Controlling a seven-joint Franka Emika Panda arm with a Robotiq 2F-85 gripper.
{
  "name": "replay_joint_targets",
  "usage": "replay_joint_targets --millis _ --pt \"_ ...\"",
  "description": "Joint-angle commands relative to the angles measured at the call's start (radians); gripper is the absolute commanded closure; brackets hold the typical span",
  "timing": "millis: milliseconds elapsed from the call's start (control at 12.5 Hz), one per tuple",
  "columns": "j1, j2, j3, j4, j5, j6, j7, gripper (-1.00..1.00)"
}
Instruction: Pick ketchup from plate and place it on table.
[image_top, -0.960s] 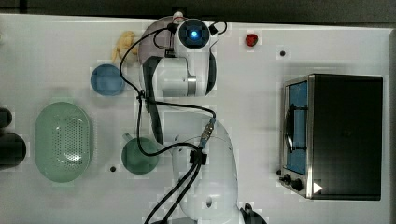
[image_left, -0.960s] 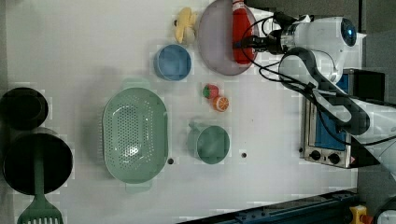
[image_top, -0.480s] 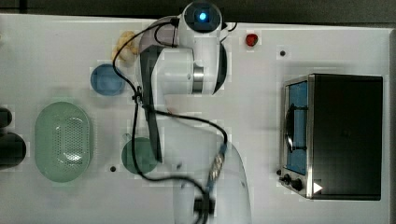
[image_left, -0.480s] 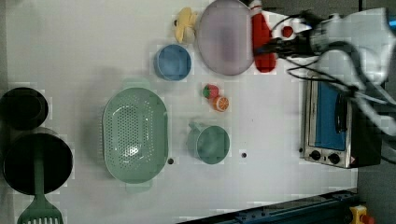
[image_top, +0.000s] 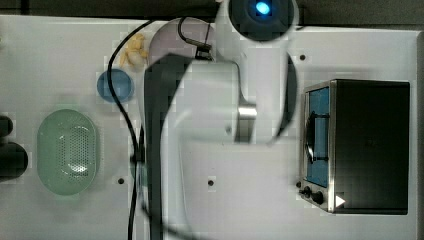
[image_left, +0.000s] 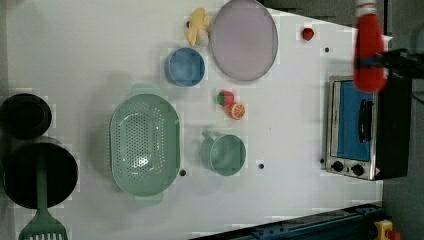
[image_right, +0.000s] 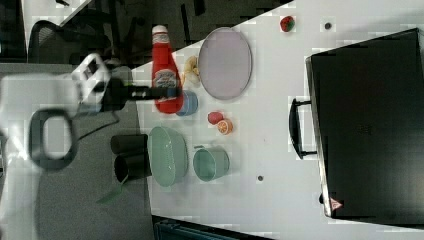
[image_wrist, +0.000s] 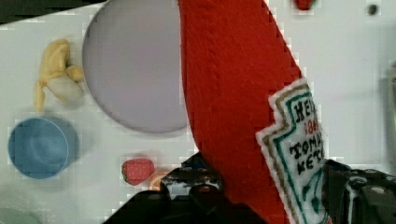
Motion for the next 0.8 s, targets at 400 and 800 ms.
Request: replay_joint_targets --millis 400,800 --pt "-0.017 -0.055 -0.011 -0.464 -0.001 0.284 0.092 -0.17" --pt "-0.014 0.028 -0.009 -0.632 -0.001 0.524 0.093 -0.17"
